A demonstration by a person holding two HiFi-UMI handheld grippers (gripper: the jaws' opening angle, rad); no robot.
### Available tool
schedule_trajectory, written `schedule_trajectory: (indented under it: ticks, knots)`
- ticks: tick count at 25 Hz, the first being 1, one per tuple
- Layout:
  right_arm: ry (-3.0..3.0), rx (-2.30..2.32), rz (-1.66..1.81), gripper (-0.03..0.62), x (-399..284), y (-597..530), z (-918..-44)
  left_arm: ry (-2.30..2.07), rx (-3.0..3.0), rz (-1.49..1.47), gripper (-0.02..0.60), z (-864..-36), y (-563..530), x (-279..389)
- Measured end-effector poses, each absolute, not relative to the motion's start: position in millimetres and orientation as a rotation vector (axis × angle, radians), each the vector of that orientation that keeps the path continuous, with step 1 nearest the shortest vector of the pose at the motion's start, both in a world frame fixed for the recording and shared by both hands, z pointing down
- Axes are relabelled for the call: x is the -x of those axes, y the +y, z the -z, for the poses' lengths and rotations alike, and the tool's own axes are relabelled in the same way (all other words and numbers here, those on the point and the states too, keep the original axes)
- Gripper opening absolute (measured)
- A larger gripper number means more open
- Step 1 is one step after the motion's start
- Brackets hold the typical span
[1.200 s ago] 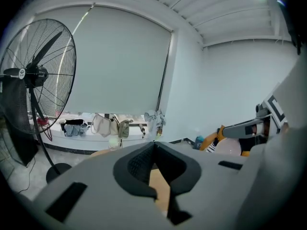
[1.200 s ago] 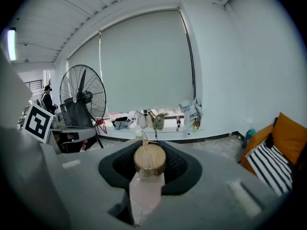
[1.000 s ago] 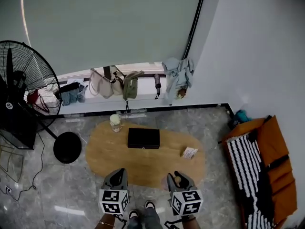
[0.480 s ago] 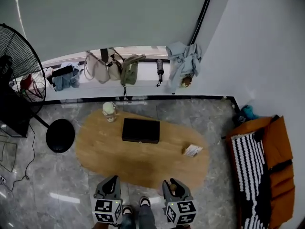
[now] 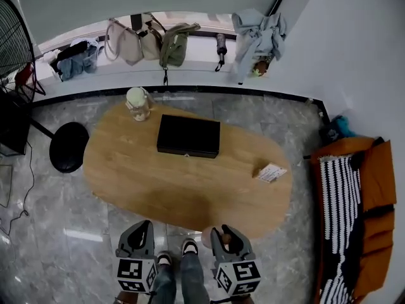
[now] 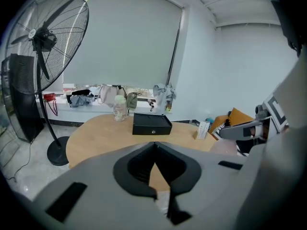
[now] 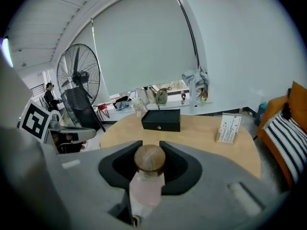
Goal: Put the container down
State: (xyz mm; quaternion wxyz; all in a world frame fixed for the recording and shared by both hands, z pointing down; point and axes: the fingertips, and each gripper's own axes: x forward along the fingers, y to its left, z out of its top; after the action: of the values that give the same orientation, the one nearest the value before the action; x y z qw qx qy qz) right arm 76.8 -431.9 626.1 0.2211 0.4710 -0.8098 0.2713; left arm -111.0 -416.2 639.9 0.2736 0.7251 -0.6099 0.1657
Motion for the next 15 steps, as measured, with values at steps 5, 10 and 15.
schedule_trajectory:
  ticks: [5, 10, 15]
  knots:
    - [-2.228, -1.266, -0.766, 0.114, -70, -422, -660, -1.662, -1.914, -0.435, -0.003, -675, -412, 119]
    - [-2.212, -1.259, -0.786, 0.115, -70, -421, -675, -1.679, -1.879, -0.429, -0.003, -690, -413, 122]
    - [-2.199, -1.250, -0.787, 0.115, -70, -424, -683, -1.683, -1.878, -0.445, -0.003, -694, -415, 124]
